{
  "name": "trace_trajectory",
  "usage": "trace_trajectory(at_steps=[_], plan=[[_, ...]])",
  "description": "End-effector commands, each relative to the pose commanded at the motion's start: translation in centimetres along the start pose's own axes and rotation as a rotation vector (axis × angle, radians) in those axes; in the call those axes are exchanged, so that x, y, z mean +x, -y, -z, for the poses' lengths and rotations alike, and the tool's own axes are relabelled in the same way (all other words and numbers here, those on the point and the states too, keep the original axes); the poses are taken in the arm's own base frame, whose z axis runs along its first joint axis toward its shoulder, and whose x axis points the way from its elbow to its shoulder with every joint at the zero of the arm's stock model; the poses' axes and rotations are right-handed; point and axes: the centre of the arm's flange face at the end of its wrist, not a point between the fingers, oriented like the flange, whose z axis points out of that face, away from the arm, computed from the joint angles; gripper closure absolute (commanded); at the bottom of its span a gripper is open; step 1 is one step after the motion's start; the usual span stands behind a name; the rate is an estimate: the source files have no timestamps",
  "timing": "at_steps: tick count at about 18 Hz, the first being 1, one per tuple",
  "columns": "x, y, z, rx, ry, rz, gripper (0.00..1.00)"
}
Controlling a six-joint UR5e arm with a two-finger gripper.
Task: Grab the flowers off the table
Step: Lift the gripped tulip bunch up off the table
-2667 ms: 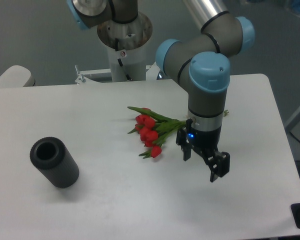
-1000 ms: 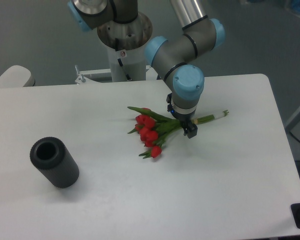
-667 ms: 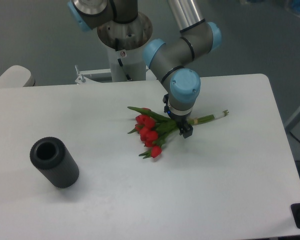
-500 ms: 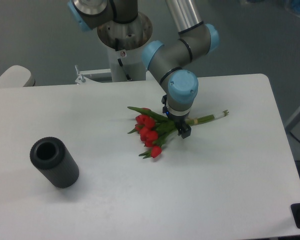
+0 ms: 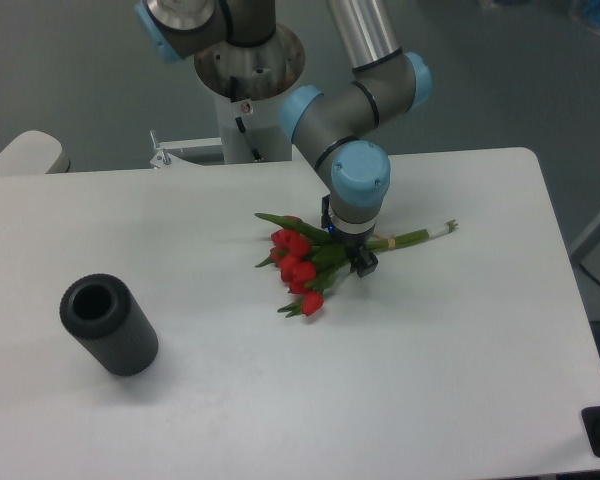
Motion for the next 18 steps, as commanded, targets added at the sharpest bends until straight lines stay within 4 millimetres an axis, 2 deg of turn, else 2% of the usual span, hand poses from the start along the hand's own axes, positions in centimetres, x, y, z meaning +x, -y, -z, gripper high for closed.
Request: trace_trajectory(at_steps=[3,7,11,16,18], plan=[[-0.4,0.0,0.4,0.002,0.011,-0.001,0.68],[-1.5,-0.5,2.0,0.013,0.046,-0.003,0.69],[-3.3,0.4,6.0,0.077,0.113,-0.010,0.69],[-6.5,1.9,12.2,0.374,0.245,-0.005,0.69],[-7.2,2.2,14.3,0.421,0.279,0.004,0.69]])
